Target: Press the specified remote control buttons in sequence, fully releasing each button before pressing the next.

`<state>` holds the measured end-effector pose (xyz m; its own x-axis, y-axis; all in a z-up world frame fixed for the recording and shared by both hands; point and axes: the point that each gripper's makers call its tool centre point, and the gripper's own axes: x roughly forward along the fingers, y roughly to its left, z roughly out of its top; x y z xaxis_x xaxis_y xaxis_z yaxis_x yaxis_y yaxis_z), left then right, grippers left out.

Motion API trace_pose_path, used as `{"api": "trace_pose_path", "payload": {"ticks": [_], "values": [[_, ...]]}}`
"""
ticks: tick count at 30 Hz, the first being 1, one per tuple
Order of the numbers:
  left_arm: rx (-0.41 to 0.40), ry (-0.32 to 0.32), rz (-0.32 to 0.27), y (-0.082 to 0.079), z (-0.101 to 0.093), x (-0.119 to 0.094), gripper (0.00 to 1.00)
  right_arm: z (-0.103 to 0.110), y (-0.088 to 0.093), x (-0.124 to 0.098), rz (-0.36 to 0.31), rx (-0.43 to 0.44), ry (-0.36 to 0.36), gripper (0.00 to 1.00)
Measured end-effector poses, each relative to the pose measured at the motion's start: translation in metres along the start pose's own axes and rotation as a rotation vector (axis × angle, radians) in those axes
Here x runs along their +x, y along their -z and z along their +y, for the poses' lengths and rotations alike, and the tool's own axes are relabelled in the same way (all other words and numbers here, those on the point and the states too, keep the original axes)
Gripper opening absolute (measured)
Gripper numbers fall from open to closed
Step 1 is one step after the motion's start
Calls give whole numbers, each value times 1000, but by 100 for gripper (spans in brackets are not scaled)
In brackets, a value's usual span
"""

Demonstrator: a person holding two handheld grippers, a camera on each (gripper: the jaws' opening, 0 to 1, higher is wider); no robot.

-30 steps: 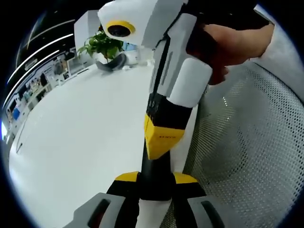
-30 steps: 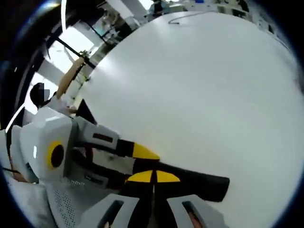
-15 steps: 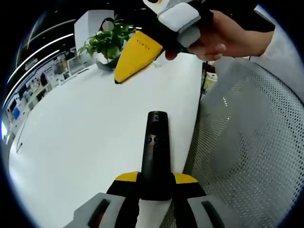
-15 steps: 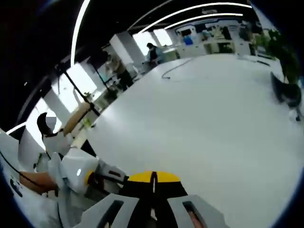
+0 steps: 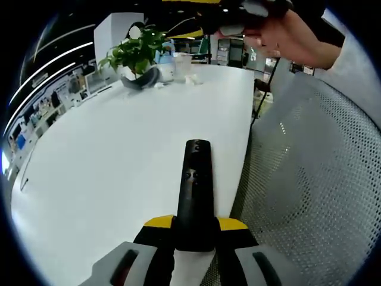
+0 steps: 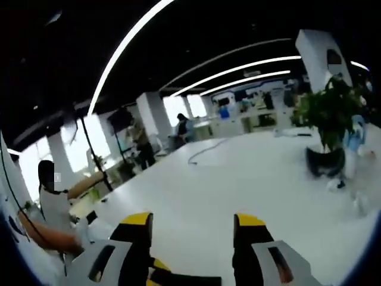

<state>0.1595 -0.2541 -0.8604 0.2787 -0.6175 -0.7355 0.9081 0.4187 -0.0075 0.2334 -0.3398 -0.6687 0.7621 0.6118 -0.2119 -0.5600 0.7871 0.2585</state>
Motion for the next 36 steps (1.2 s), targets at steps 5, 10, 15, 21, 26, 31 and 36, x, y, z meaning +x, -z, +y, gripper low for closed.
{"api": "trace_pose_path", "payload": {"ticks": [5,10,15,21,26,31,36], "values": [[-4,-3,-1,0,0,0,25,-18,-7,-19,-44,-42,102,80],[-6,-4,2,0,0,0,25,-29,0,-31,-54,-36,144,92],[-10,-8,4,0,0,0,25,-43,12,-37,-19,-118,224,99],[-16,-14,3,0,0,0,25,-50,16,-35,-39,-122,244,97],[-18,-16,0,0,0,1,25,-49,21,-33,-24,-146,251,94],[-19,-16,-3,-1,0,1,25,-43,21,-33,-24,-192,234,94],[-17,-19,2,-1,0,1,25,-50,23,-34,-13,-160,248,91]]}}
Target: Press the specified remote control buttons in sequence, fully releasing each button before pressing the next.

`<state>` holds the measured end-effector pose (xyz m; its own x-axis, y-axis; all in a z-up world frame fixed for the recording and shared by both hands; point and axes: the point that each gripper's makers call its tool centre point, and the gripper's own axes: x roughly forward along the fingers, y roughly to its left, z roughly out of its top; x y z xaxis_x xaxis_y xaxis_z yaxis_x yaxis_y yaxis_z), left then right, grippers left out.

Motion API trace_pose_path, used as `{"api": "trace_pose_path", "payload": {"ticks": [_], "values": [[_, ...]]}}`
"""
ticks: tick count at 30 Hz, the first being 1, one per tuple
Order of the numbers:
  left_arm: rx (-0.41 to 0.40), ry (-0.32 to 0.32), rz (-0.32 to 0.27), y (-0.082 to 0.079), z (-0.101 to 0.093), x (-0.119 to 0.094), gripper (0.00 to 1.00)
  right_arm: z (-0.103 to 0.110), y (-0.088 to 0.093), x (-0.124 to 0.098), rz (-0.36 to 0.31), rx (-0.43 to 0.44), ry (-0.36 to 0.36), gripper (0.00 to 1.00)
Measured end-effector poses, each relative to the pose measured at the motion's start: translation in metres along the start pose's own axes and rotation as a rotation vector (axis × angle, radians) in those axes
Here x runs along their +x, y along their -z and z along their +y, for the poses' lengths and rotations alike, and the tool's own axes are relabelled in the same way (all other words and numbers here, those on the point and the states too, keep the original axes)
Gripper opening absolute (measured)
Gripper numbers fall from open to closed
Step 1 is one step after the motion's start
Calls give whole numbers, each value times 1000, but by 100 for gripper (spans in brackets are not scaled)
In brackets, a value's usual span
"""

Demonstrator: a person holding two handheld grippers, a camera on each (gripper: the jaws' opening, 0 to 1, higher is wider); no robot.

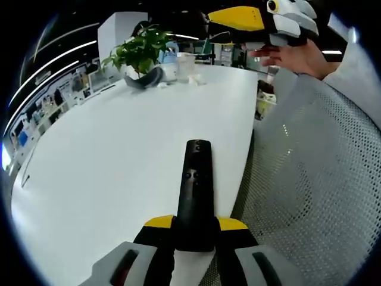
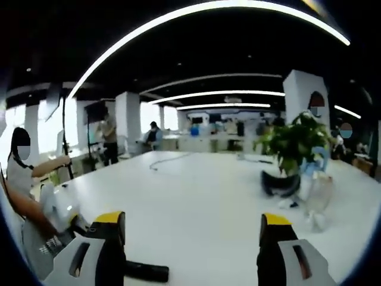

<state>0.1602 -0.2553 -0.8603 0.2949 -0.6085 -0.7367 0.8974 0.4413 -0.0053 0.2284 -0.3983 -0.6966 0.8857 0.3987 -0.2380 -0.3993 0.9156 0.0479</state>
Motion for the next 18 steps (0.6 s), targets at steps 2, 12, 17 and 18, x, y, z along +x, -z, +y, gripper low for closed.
{"api": "trace_pose_path", "payload": {"ticks": [2,12,17,18], "values": [[-1,1,1,0,0,0,25,-1,3,1,11,3,3,90],[14,14,43,-1,3,1,24,8,4,2,27,-39,-22,89],[33,30,86,0,5,1,24,8,6,3,33,-27,-30,88],[39,34,91,0,6,2,24,9,6,3,35,-23,-34,87]]}}
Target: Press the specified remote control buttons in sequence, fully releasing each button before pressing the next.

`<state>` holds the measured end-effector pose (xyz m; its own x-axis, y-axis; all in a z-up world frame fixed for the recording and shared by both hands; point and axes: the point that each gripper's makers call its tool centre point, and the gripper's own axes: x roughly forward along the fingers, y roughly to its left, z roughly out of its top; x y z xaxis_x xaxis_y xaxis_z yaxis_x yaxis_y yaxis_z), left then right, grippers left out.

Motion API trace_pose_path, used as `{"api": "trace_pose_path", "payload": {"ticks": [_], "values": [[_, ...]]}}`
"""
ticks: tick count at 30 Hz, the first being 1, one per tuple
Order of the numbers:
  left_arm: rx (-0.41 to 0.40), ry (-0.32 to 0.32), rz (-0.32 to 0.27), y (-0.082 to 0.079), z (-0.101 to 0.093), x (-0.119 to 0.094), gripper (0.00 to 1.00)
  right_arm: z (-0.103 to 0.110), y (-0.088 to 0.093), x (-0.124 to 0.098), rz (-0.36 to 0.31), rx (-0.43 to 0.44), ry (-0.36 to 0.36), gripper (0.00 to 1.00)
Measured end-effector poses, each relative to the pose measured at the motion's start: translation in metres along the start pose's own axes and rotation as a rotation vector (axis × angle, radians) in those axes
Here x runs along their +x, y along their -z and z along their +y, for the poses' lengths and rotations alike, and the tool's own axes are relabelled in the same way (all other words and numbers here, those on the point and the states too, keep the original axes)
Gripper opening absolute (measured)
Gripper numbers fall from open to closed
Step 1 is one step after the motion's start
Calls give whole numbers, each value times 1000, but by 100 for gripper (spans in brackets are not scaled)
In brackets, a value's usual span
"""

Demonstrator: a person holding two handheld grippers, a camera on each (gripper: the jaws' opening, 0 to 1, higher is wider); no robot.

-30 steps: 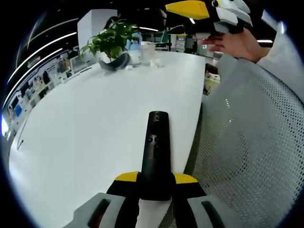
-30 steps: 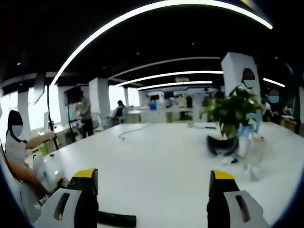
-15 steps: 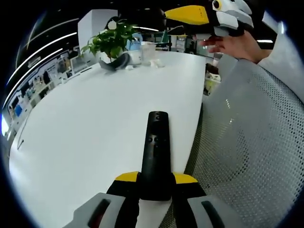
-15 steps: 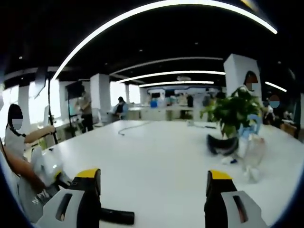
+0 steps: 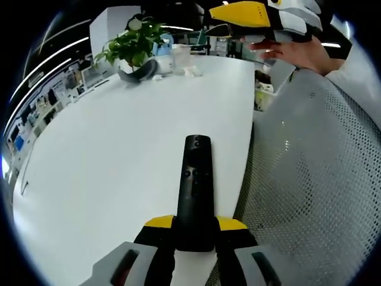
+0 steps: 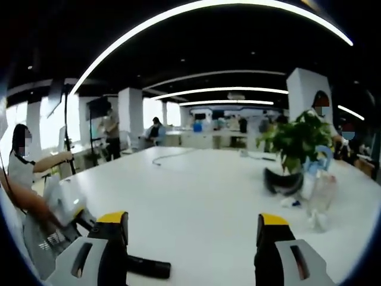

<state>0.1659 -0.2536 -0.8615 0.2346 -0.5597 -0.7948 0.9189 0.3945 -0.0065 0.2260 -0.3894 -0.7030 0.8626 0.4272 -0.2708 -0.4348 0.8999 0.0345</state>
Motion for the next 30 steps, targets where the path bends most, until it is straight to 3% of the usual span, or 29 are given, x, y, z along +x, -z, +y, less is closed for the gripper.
{"api": "trace_pose_path", "payload": {"ticks": [14,22,30], "values": [[55,8,90,1,18,0,23,-3,1,-1,-1,18,8,84],[128,-17,142,-3,47,-3,23,-1,2,0,8,15,0,83],[129,-36,161,-13,79,-5,23,-1,5,1,22,17,-6,82]]}}
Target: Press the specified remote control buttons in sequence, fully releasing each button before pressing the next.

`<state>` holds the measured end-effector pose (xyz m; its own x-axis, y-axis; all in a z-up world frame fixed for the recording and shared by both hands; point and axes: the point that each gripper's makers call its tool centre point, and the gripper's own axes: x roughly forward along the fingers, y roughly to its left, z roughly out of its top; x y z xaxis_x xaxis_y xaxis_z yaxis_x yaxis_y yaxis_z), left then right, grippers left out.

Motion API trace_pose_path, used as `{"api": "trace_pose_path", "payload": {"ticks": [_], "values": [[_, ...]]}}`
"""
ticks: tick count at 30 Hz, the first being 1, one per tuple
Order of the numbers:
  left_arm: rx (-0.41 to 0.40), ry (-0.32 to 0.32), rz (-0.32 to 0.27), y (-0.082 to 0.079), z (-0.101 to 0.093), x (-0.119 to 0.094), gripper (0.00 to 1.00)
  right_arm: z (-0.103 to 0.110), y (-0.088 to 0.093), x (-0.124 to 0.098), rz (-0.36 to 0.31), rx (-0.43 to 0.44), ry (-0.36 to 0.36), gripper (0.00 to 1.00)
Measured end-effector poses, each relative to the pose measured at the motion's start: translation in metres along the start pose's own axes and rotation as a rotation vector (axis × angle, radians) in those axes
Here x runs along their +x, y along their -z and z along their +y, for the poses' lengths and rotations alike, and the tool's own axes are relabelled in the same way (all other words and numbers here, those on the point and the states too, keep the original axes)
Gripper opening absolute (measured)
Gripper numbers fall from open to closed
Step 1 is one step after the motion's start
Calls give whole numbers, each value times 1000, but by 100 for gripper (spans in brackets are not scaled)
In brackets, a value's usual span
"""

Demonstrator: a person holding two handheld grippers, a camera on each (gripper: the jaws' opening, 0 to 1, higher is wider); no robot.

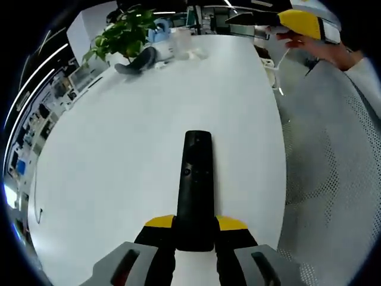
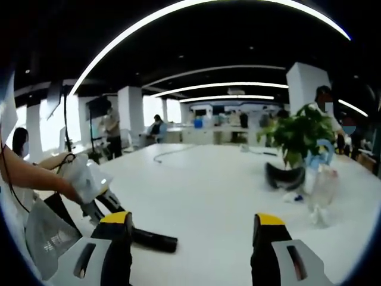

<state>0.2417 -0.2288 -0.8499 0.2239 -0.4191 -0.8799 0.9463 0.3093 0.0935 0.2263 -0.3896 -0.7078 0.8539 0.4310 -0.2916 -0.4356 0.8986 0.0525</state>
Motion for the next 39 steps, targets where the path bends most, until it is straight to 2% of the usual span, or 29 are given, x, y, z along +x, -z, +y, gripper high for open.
{"api": "trace_pose_path", "payload": {"ticks": [7,15,27,34,39], "values": [[40,-11,15,-5,18,0,23,-2,3,1,14,5,6,81],[85,6,26,-9,33,1,23,-2,5,2,26,-14,14,80],[92,-32,58,-5,80,1,23,0,8,3,41,-20,5,80],[80,-25,35,-17,98,5,23,-2,10,4,54,-9,9,80],[87,-24,50,-16,111,12,23,-2,12,5,62,-11,10,80]]}}
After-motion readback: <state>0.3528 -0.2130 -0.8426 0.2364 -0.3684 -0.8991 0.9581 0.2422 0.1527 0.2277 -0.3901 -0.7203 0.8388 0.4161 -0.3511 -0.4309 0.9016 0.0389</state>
